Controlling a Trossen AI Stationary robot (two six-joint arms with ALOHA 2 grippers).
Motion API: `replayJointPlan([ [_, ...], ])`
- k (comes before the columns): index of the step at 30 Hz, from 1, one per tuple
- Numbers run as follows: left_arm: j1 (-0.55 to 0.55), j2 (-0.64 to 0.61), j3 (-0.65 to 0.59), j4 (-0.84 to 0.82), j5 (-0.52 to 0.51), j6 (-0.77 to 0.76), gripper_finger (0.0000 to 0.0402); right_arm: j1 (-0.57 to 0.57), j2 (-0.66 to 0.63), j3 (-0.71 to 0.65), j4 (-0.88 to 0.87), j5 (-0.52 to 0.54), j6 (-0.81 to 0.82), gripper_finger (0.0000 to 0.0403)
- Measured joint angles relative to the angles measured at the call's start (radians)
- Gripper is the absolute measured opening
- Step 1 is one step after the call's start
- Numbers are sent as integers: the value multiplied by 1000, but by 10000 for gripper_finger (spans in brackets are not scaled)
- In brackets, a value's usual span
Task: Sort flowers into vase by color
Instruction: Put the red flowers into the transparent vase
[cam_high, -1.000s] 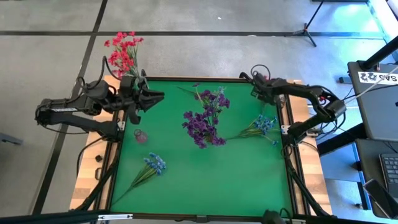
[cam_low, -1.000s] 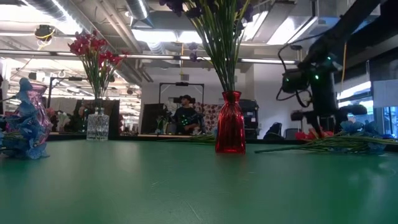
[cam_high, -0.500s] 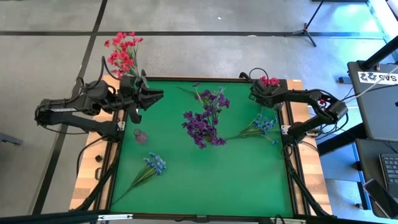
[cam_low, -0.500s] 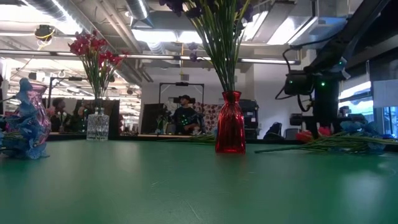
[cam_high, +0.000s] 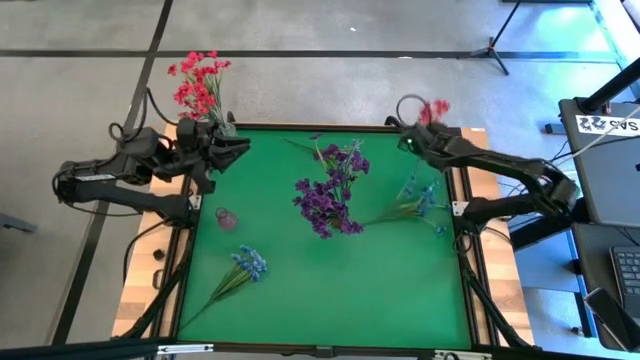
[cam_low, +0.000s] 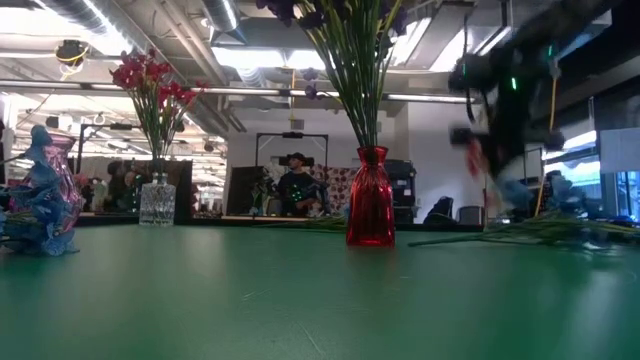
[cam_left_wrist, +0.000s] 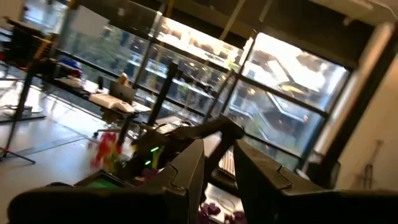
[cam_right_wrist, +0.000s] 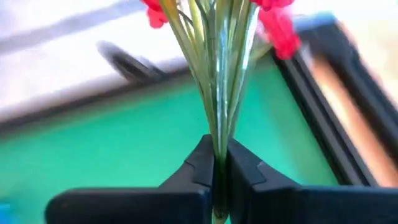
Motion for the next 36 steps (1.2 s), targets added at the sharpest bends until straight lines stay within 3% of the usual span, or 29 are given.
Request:
replayJointPlan([
  [6,0,-18,0,-21,-57,-27,85,101,-131,205,-7,131,-183,15],
  [10,0,-17,0,-67,-97,-48,93,181,-157,390,30,128,-400,7],
  [14,0,2,0,-116,-151,-82,127,263,-135,583,33,100,-583,8],
  [18,1,34,0,-69,-174,-86,162,306,-104,723,46,-49,-702,6],
  [21,1,63,1,39,-114,-86,180,337,-81,796,100,-191,-741,7],
  [28,0,162,1,245,-64,-89,194,399,-20,873,244,-497,-746,5],
  [36,1,289,14,393,-39,-99,211,467,65,879,436,-679,-714,4],
])
